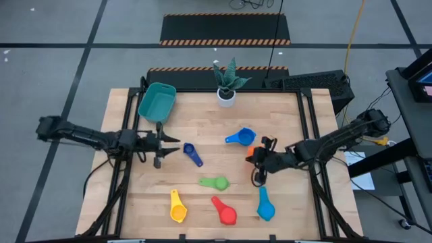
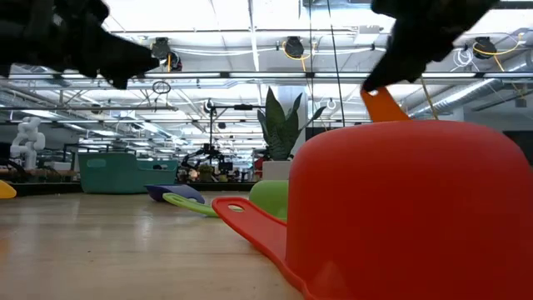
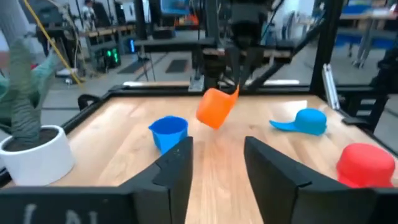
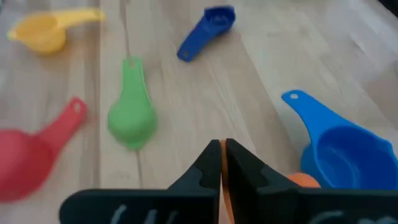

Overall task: Nest measuring cups in basket
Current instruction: Stack the blue measuring cup on top of the orange measuring cup

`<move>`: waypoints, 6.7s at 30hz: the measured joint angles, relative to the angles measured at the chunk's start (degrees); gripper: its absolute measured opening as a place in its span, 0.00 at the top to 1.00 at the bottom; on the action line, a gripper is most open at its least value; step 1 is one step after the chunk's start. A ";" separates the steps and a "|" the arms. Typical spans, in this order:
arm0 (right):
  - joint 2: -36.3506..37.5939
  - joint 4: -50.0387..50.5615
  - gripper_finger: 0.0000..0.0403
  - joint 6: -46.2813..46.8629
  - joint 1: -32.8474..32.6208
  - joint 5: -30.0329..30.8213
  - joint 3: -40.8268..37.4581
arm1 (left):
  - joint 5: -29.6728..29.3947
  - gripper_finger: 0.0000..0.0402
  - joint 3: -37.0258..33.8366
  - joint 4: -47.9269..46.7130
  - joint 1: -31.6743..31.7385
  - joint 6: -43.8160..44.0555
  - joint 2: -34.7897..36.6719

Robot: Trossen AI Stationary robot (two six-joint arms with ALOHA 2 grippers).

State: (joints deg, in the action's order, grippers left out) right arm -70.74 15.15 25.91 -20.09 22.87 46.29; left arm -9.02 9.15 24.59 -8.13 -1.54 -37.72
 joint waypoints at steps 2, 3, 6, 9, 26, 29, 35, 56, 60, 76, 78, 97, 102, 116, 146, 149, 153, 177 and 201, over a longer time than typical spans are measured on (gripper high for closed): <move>0.00 -2.16 1.00 -0.04 1.30 -1.58 0.39 | -1.39 0.60 3.63 -0.16 -1.06 -0.80 -5.70; 0.00 -3.06 1.00 -0.19 1.81 -2.18 0.50 | -1.73 0.58 5.40 -0.21 -1.53 -1.78 -8.63; -0.02 -5.48 1.00 -1.45 2.27 -1.98 0.80 | -2.03 0.55 10.84 -0.35 -2.45 -5.79 -17.38; 0.02 -8.82 1.00 -2.94 2.42 -2.83 0.91 | -2.07 0.50 16.32 -0.35 -2.93 -6.99 -25.53; 0.00 -14.50 1.00 -6.27 0.80 -3.56 0.91 | -1.43 0.19 40.86 10.93 -3.59 -6.76 -60.16; 0.00 -14.59 1.00 -6.28 0.86 -3.40 0.90 | -1.39 0.22 43.06 12.40 -3.46 -6.93 -63.52; -0.65 -16.35 1.00 -7.61 0.84 -3.40 0.89 | 0.63 0.33 46.44 17.48 -2.34 -5.50 -69.82; -0.80 -18.81 0.86 -14.23 -3.54 10.48 0.85 | 9.38 0.98 47.69 13.97 1.94 -0.44 -68.27; 0.63 -18.29 0.77 -16.17 -5.70 15.11 0.83 | 8.67 0.97 47.67 4.79 2.89 -0.44 -63.50; 1.69 -20.19 0.66 -14.60 -3.22 23.79 -5.15 | -5.38 0.98 28.64 18.73 3.13 -3.26 -44.58; 1.75 -22.92 0.66 -14.60 -2.28 23.59 -6.09 | -5.22 0.97 26.06 24.96 2.71 -3.36 -44.56; -8.38 -51.13 0.66 -25.01 1.51 25.27 -9.27 | -11.36 0.98 31.30 40.00 -2.59 -8.01 -54.90; -8.61 -51.45 0.66 -23.36 2.36 25.26 -9.27 | -11.36 0.96 31.62 40.11 -2.74 -6.67 -54.88; -8.52 -52.20 0.95 -23.64 3.78 25.27 -9.18 | -9.00 0.95 31.67 41.49 -2.92 -4.33 -54.90; 7.51 -13.87 1.00 7.07 3.92 7.03 -9.23 | -29.13 0.37 31.67 12.86 -9.39 -10.85 -35.65; 6.70 -7.17 1.00 14.59 5.29 1.87 -9.23 | -28.89 0.39 31.67 12.65 -9.57 -10.34 -35.07; 5.21 -0.76 1.00 22.38 6.00 -4.73 -9.25 | -28.53 0.41 31.67 12.78 -9.63 -10.54 -35.19; 3.93 14.33 1.00 36.88 5.75 -12.59 -8.29 | -26.51 0.43 31.67 12.58 -8.67 -10.36 -35.18; 3.91 15.51 0.96 34.69 5.75 -12.65 -9.29 | -26.42 0.43 31.65 12.96 -9.37 -10.14 -35.21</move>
State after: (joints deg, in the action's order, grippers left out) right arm -66.83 30.65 60.60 -14.34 10.22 36.99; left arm -35.43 40.80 37.55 -17.50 -11.68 -72.93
